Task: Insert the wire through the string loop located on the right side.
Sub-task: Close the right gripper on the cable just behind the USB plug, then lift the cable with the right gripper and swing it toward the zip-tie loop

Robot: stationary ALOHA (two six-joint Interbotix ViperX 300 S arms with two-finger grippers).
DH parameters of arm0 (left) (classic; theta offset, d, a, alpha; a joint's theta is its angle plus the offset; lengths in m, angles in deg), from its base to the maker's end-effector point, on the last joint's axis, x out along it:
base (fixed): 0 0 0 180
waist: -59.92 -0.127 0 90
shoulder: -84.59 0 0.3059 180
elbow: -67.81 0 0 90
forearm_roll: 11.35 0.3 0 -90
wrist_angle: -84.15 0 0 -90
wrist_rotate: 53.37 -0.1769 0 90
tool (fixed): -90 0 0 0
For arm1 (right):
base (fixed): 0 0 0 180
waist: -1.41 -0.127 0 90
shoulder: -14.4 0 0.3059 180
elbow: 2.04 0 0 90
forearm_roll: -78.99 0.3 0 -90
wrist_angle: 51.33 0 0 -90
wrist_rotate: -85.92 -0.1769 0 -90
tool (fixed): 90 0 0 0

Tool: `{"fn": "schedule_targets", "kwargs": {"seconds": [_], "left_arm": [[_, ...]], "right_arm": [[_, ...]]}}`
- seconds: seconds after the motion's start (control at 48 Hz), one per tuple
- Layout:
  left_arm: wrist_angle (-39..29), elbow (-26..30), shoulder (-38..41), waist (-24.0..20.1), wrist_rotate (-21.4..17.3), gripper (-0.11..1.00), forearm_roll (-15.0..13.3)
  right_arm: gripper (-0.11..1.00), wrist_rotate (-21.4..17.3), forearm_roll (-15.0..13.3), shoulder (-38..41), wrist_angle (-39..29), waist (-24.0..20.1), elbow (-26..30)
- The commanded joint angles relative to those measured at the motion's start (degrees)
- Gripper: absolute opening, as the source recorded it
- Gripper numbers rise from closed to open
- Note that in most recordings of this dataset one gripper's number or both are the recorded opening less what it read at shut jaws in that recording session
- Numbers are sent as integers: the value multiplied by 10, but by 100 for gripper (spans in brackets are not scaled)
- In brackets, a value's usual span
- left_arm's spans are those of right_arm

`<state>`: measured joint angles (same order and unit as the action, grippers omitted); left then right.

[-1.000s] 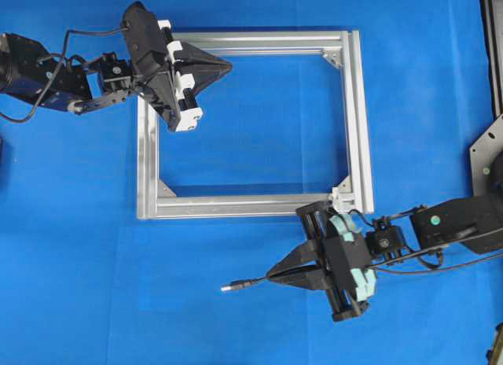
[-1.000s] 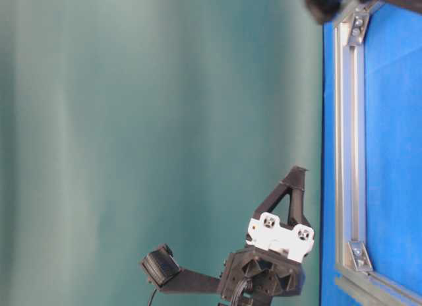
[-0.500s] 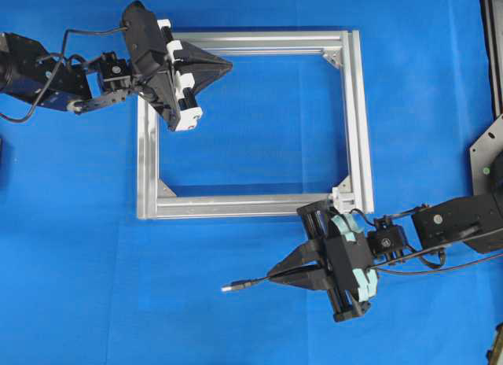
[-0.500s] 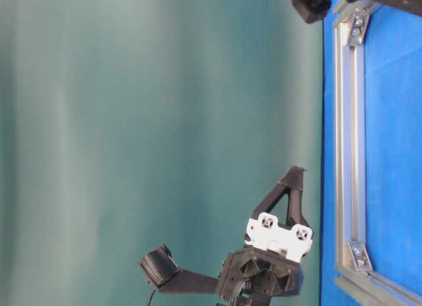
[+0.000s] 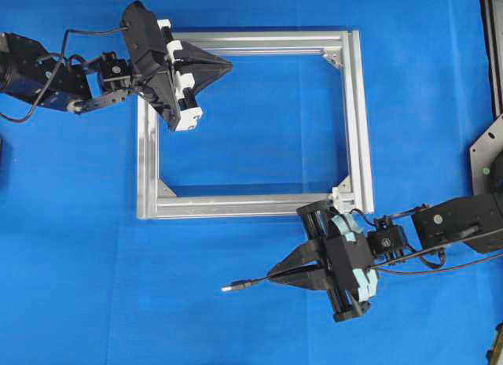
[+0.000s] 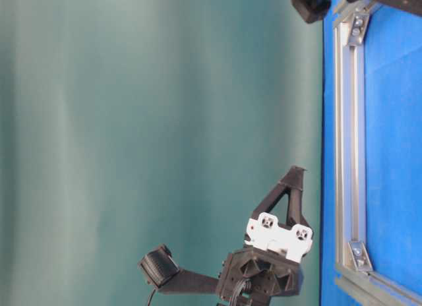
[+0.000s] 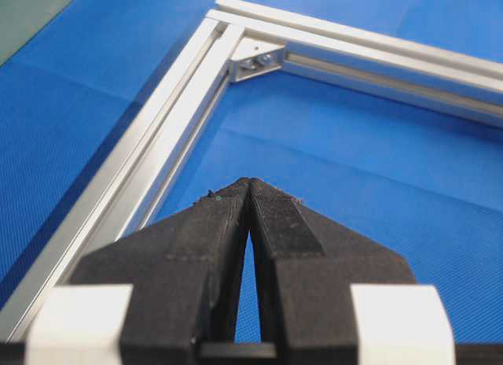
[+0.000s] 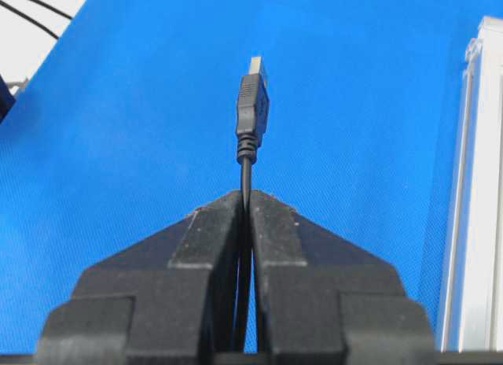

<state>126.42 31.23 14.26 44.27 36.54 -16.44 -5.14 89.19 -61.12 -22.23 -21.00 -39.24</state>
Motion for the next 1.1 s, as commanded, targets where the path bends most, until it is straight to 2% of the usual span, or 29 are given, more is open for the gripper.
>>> {"fn": "schedule_targets", "kwargs": {"seconds": [0.0, 0.791, 0.937, 1.083], "left_arm": [[3, 5, -18, -1, 0, 0, 1], [2, 4, -19, -1, 3, 0, 2], [2, 4, -19, -1, 3, 0, 1], [2, 4, -19, -1, 4, 0, 1]], "right_arm": [[-3, 0, -2, -13, 3, -2, 4], [-3, -2, -1, -18, 3, -5, -4], [-3, -4, 2, -36, 3, -17, -34], [-3, -8, 10, -74, 8, -27, -89]]}}
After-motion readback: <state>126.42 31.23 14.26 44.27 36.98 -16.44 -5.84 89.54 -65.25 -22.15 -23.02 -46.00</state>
